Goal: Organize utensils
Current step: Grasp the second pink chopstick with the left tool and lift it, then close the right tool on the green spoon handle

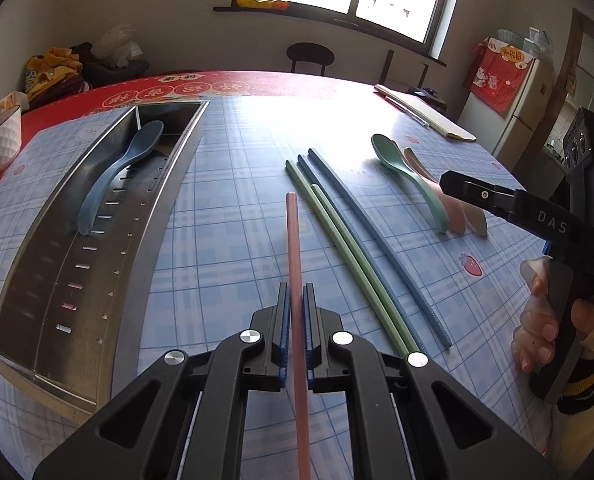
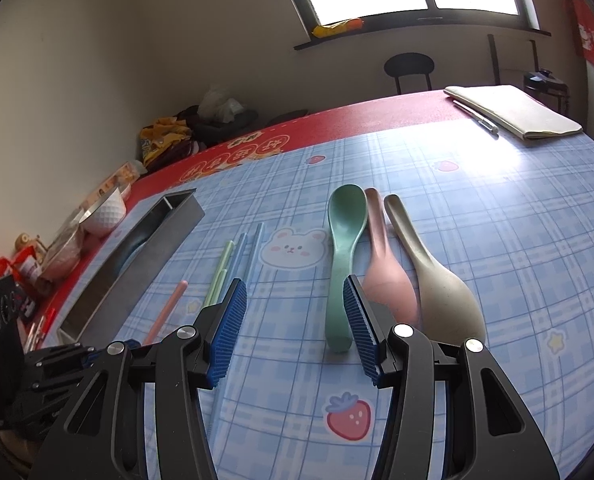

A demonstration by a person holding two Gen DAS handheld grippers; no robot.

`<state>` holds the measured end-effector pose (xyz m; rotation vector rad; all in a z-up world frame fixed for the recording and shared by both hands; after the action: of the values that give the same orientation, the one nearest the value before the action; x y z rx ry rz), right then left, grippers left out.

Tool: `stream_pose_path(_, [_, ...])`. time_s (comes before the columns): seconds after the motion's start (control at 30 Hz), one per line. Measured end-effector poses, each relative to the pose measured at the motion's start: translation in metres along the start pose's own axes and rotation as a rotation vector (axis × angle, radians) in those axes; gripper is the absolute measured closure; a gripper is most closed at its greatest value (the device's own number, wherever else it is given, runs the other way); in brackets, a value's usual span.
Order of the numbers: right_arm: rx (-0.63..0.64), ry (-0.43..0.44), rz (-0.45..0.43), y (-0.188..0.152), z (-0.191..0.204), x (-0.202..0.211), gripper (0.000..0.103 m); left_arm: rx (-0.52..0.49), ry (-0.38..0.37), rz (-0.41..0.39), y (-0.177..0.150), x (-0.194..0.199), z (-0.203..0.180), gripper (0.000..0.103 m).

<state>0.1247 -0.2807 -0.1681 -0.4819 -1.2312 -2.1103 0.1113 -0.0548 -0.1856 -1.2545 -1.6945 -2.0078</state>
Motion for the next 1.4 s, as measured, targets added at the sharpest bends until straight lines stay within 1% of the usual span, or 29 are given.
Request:
stream_pose_path(0.1, [-0.009, 0.023, 0.012, 0.001, -0.002, -0.002, 0.055, 0.031, -0.004, -0.021, -0.001, 0.004, 0.006, 0.097])
stream_pose_path(0.13, [-0.011, 0.026, 0.018, 0.001, -0.003, -0.003, 0.058, 0.038, -0.004, -0.028, -0.001, 0.006, 0.007, 0.097])
stream_pose_path(0.33, [-0.07, -0.025, 0.093, 0.014, -0.014, -0.018, 0.069, 0.049, -0.022, -0.048, -0.002, 0.009, 0.009, 0.097])
stream_pose_path(0.4, [-0.081, -0.026, 0.113, 0.018, -0.014, -0.024, 0.072, 0.049, -0.026, -0.054, -0.002, 0.01, 0.008, 0.097])
stream_pose_path(0.5, [-0.071, -0.044, 0.139, 0.025, -0.012, -0.033, 0.072, 0.051, -0.029, -0.067, -0.003, 0.012, 0.009, 0.097])
stream_pose_path(0.57, [-0.096, -0.061, 0.149, 0.03, -0.014, -0.037, 0.074, 0.052, -0.034, -0.073, -0.003, 0.014, 0.01, 0.097])
stream_pose_path(0.6, [-0.116, -0.067, 0.159, 0.032, -0.016, -0.04, 0.076, 0.052, -0.035, -0.075, -0.003, 0.014, 0.01, 0.097])
stream_pose_path(0.67, [-0.149, -0.063, 0.174, 0.035, -0.02, -0.044, 0.077, 0.052, -0.039, -0.078, -0.004, 0.015, 0.01, 0.097])
stream_pose_path(0.77, [-0.166, -0.071, 0.196, 0.034, -0.021, -0.051, 0.084, 0.056, -0.042, -0.085, -0.005, 0.017, 0.011, 0.097])
stream_pose_path(0.87, [-0.172, -0.065, 0.22, 0.031, -0.019, -0.055, 0.085, 0.066, -0.047, -0.092, -0.006, 0.018, 0.013, 0.097])
stream_pose_path(0.97, [-0.152, -0.076, 0.236, 0.025, -0.013, -0.06, 0.09, 0.07, -0.048, -0.095, -0.006, 0.019, 0.014, 0.097])
stream_pose_path(1.0, [-0.151, -0.084, 0.241, 0.023, -0.012, -0.062, 0.093, 0.068, -0.048, -0.096, -0.005, 0.019, 0.014, 0.097])
stream_pose_path(1.07, [-0.153, -0.088, 0.231, 0.022, -0.013, -0.064, 0.095, 0.065, -0.047, -0.095, -0.005, 0.019, 0.013, 0.097])
stream_pose_path(1.3, [-0.119, -0.111, 0.217, 0.022, -0.007, -0.068, 0.096, 0.066, -0.048, -0.091, -0.005, 0.019, 0.012, 0.097])
stream_pose_path(1.4, [-0.128, -0.108, 0.217, 0.024, -0.006, -0.07, 0.096, 0.067, -0.048, -0.093, -0.005, 0.019, 0.013, 0.097])
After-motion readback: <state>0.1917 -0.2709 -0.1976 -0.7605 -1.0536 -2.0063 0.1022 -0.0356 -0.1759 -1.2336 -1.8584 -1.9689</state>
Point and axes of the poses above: each gripper's, at about its wrist camera, not at the fingertips, and x roughly against the way its jaws point, z to its left, y to its top, the point moved 1 cm from there along -x, roughly the way its jaws point, and after that the axes turned 11 degrees about -x, right-handed, at the moved point
